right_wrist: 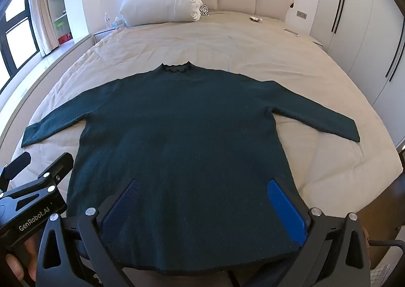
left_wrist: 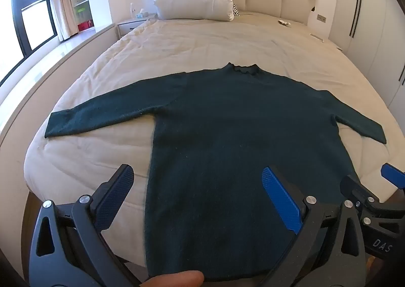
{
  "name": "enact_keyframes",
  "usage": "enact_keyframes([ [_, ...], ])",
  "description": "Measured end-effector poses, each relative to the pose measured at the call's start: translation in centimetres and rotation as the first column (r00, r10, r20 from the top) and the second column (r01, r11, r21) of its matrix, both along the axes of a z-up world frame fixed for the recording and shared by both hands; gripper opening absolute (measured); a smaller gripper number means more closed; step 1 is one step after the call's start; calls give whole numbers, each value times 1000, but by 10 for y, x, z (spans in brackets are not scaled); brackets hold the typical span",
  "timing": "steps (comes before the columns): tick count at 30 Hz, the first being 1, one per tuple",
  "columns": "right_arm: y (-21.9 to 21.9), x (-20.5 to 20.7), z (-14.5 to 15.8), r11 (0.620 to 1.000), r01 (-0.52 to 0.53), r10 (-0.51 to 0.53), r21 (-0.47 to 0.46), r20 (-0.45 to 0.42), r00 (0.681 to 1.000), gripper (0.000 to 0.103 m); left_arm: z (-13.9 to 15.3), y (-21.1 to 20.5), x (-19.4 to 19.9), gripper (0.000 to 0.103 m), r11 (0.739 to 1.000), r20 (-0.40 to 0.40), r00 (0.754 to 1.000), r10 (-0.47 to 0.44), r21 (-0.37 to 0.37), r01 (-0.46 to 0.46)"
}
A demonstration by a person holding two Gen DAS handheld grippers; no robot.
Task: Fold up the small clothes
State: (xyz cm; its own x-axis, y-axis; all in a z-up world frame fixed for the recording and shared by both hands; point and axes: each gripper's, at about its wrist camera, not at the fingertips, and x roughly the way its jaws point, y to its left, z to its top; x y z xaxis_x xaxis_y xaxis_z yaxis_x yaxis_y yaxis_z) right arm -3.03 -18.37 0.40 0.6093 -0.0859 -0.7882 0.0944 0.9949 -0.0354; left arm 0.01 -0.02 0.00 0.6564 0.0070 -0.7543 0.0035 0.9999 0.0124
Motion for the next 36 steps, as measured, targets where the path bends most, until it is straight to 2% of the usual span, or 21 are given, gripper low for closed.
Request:
enact_keyframes([
  [8, 0, 0, -1, 1000, 0, 0, -6, -13, 1000, 103, -6, -11, -1, 103, 1000, 6, 1000, 0, 11, 0],
  [18, 1, 0, -2, 1000, 0, -1, -8, -14, 1000, 103, -6, 4, 2, 103, 1000, -11, 1000, 5, -12, -6],
  [36, 3, 1, -3, 1000, 0, 0, -9, -15, 1000, 103, -8, 4, 2, 103, 1000, -16, 1000, 5, -12, -5],
])
